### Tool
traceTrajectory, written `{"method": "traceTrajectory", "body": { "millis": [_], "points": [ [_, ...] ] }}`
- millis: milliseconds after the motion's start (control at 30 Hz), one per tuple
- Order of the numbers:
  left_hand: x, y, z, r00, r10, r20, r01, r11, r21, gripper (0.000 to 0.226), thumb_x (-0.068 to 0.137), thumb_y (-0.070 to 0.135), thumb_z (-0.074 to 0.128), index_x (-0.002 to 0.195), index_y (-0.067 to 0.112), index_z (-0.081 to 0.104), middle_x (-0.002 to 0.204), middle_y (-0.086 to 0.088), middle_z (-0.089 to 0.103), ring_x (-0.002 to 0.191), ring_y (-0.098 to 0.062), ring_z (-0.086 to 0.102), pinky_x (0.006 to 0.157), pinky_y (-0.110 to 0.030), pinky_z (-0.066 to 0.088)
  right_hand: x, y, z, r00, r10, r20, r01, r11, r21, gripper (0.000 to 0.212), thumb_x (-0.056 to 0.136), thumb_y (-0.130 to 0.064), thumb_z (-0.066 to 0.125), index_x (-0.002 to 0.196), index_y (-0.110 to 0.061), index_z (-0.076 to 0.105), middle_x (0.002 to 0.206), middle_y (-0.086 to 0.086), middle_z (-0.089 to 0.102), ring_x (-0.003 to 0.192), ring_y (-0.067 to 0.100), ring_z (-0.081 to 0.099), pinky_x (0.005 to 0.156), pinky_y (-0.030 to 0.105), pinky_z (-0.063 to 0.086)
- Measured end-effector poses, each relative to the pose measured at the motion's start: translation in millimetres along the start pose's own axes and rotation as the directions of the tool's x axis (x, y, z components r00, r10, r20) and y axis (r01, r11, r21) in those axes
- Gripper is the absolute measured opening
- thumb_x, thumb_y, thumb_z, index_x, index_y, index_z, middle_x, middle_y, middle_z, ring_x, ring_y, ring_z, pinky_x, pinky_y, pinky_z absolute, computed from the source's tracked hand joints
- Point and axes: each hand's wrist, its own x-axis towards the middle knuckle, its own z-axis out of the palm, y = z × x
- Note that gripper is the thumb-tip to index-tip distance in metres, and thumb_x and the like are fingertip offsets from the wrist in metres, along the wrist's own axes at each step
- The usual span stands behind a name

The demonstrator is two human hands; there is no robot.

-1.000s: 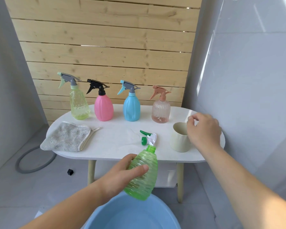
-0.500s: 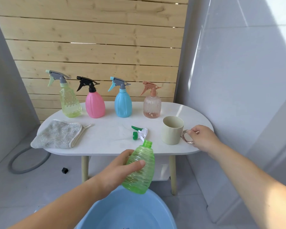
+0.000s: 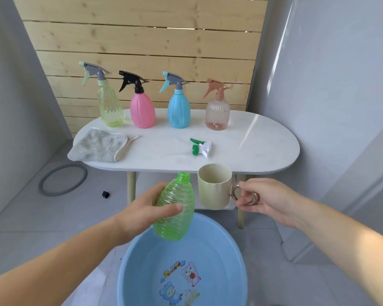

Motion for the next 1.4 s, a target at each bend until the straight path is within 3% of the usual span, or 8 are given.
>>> {"method": "traceTrajectory", "body": {
  "millis": [300,367,433,567,767,900,1133,1400],
  "points": [
    [-2.3,-90.0,-7.4,0.965,-0.25,-0.082,0.251,0.968,-0.001,0.076,0.056,0.045,0.091,0.125,0.034,0.06,0.114,-0.004,0.075,0.105,-0.022,0.074,0.099,-0.046,0.057,61.8,115.1,62.1,0.993,0.119,-0.002,-0.113,0.933,-0.341,0.031,0.096,-0.031,0.058,0.076,-0.01,0.069,0.081,0.006,0.071,0.084,0.021,0.068,0.096,0.039,0.054],
    [-1.8,-117.2,-1.4,0.95,-0.293,-0.11,0.291,0.956,-0.03,0.079,0.055,0.043,0.091,0.125,0.032,0.058,0.11,-0.003,0.076,0.103,-0.021,0.075,0.097,-0.045,0.057,77.7,142.3,72.3,0.993,0.118,-0.019,-0.114,0.889,-0.443,0.034,0.094,-0.035,0.058,0.073,-0.012,0.07,0.077,0.006,0.069,0.073,0.023,0.061,0.077,0.036,0.054],
    [-4.6,-143.8,4.2,0.935,-0.333,-0.124,0.331,0.943,-0.038,0.085,0.052,0.046,0.093,0.127,0.032,0.056,0.11,-0.001,0.076,0.102,-0.02,0.075,0.098,-0.044,0.057,87.1,163.9,79.6,0.998,0.064,-0.023,-0.066,0.832,-0.551,0.043,0.096,-0.038,0.057,0.06,-0.015,0.059,0.06,0.002,0.05,0.055,0.018,0.041,0.053,0.03,0.034],
    [-13.5,-183.1,6.5,0.912,-0.385,-0.14,0.391,0.92,0.014,0.087,0.048,0.05,0.091,0.125,0.036,0.053,0.111,0.002,0.075,0.096,-0.013,0.075,0.086,-0.031,0.058,102.0,207.0,91.5,0.994,-0.082,0.067,0.106,0.71,-0.697,0.057,0.097,-0.032,0.057,0.049,-0.019,0.029,0.05,-0.005,0.028,0.049,0.016,0.028,0.048,0.027,0.021],
    [-19.8,-216.8,2.8,0.887,-0.436,-0.155,0.432,0.9,-0.058,0.081,0.056,0.042,0.092,0.127,0.035,0.054,0.115,0.004,0.07,0.098,-0.01,0.073,0.082,-0.028,0.056,124.1,264.6,100.0,0.94,-0.166,0.298,0.341,0.425,-0.838,0.036,0.096,-0.027,0.059,0.062,-0.016,0.06,0.067,-0.003,0.058,0.074,0.02,0.041,0.089,0.036,0.041],
    [-19.4,-231.9,6.5,0.874,-0.461,-0.152,0.453,0.887,-0.086,0.088,0.051,0.049,0.092,0.128,0.034,0.054,0.114,0.004,0.071,0.101,-0.014,0.073,0.086,-0.032,0.057,127.0,271.0,107.2,0.913,-0.149,0.381,0.409,0.34,-0.847,0.03,0.096,-0.028,0.057,0.069,-0.016,0.063,0.066,-0.012,0.041,0.083,0.026,0.046,0.092,0.035,0.041],
    [-16.7,-246.6,5.9,0.861,-0.487,-0.144,0.475,0.873,-0.112,0.087,0.05,0.047,0.094,0.126,0.031,0.056,0.113,-0.001,0.072,0.102,-0.02,0.073,0.092,-0.041,0.059,129.3,280.6,110.9,0.917,-0.031,0.399,0.393,0.258,-0.883,0.035,0.101,-0.039,0.049,0.103,-0.014,0.073,0.104,0.002,0.059,0.111,0.026,0.042,0.098,0.031,0.038],
    [-16.3,-248.9,4.9,0.86,-0.492,-0.137,0.477,0.87,-0.127,0.086,0.05,0.047,0.093,0.126,0.031,0.056,0.112,-0.001,0.073,0.101,-0.019,0.074,0.089,-0.036,0.059,126.3,281.3,109.7,0.918,-0.034,0.396,0.391,0.246,-0.887,0.035,0.099,-0.041,0.052,0.113,-0.014,0.07,0.112,0.004,0.059,0.118,0.025,0.04,0.094,0.027,0.036]
  ]
}}
